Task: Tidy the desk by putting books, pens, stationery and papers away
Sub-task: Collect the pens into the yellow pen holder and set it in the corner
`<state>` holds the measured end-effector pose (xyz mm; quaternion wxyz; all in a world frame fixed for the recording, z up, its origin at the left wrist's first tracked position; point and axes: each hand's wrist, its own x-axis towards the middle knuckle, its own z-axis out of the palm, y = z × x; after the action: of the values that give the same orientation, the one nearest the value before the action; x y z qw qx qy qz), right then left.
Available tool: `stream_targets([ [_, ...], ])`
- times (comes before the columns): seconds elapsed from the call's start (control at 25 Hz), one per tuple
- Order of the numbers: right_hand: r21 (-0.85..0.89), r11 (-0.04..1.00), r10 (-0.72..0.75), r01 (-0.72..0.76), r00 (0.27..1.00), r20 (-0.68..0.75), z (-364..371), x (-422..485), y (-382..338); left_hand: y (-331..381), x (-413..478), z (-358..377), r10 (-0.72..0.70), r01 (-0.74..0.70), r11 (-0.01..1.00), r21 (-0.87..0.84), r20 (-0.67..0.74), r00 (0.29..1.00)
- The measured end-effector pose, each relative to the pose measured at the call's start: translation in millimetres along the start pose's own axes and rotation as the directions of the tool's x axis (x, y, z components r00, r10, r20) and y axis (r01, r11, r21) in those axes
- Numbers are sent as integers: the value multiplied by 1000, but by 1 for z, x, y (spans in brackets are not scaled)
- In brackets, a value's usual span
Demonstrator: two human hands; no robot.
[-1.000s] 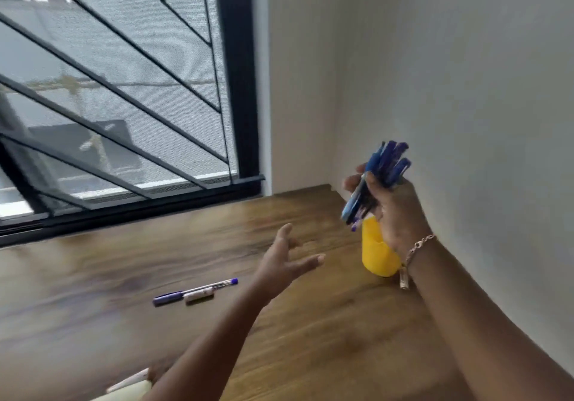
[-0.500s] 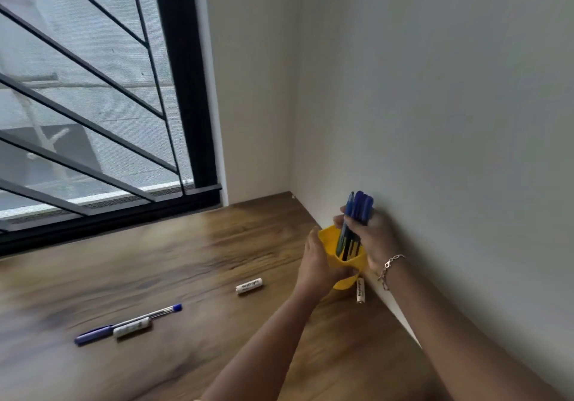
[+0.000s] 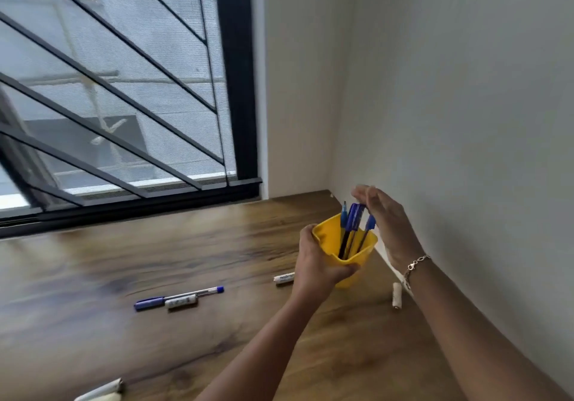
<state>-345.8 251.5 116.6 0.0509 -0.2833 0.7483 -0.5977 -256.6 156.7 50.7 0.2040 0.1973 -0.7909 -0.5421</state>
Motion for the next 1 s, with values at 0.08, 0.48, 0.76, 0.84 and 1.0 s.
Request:
stream_targets([
  [0.08,52,998,-31,27,998,63,22,1,-10,-8,-7,-30,-4,6,1000,30,-78,997],
  [0.48,319,946,-71,-53,929,364,215,-27,-53,-63,-73,-238,-84,149,984,96,-490,868],
  [0.76,-4,1000,-15,20,855,519,319,-56,-50,-118,-116,-369,-172,313,946,83,-691,702],
  [0.84,-275,946,21,171,815,580,330,-58,-36,-127,-124,-386,-193,344,936,78,-704,684],
  [1.0,-685,517,120,513,749,651,345,-66,-19,-144,-137,-407,-243,384,923,41,-710,661],
])
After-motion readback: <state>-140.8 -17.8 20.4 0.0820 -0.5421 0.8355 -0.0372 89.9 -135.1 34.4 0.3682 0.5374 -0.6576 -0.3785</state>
